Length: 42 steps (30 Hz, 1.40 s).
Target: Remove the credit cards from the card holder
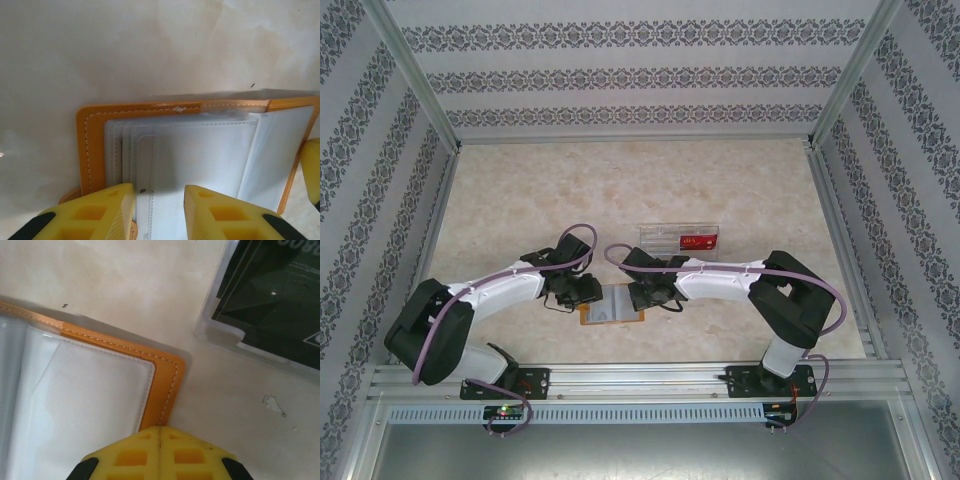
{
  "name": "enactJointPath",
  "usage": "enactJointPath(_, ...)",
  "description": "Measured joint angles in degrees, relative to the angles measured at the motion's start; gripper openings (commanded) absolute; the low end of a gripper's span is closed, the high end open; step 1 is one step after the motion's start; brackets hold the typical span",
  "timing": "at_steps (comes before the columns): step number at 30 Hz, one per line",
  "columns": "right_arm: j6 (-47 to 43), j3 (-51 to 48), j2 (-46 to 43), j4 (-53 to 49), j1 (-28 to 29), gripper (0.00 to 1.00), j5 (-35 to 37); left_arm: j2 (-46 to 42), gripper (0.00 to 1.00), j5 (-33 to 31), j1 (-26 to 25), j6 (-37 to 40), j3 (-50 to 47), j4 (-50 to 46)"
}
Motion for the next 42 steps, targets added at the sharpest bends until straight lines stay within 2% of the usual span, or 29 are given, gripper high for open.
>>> enactJointPath(10, 0.2, 0.0, 0.0, 0.0, 0.0, 0.03, 0.0, 0.0, 0.4, 3.1, -0.1, -0.2, -1.2, 4.5)
enactJointPath(13, 0.2, 0.0, 0.0, 0.0, 0.0, 0.03, 0.0, 0.0, 0.46, 5.0, -0.3, -0.6, -2.0, 7.1)
enactJointPath(17, 0.2, 0.0, 0.0, 0.0, 0.0, 0.04, 0.0, -0.2, 0.49, 6.6, -0.3, -1.3, -2.2, 8.9)
enactJointPath(19, 0.3, 0.0, 0.0, 0.0, 0.0, 0.04, 0.0, -0.3, 0.55, 7.1, -0.3, -1.4, -2.2, 9.4)
enactJointPath(21, 0.4, 0.0, 0.0, 0.0, 0.0, 0.04, 0.0, -0.8, 0.66, 7.5, -0.4, -1.5, -2.2, 9.7)
enactJointPath(23, 0.4, 0.0, 0.0, 0.0, 0.0, 0.05, 0.0, -1.1, 0.7, 7.9, -0.4, -1.7, -2.2, 10.0)
enactJointPath(30, 0.5, 0.0, 0.0, 0.0, 0.0, 0.06, 0.0, -2.1, 0.66, 9.6, -0.4, -2.0, -2.2, 11.5)
enactJointPath(34, 1.2, 0.0, 0.0, 0.0, 0.0, 0.1, 0.0, -2.1, 0.66, 10.7, -0.4, -2.4, -2.2, 12.9)
enactJointPath(37, 1.7, -0.5, -0.5, 0.3, 0.0, 0.14, 0.2, -2.1, 0.56, 11.5, -0.4, -2.8, -2.2, 13.5)
enactJointPath(42, 2.2, -2.3, -5.1, -0.3, -0.1, 0.16, 2.1, -2.0, 0.42, 12.7, -0.7, -3.5, -2.2, 15.5)
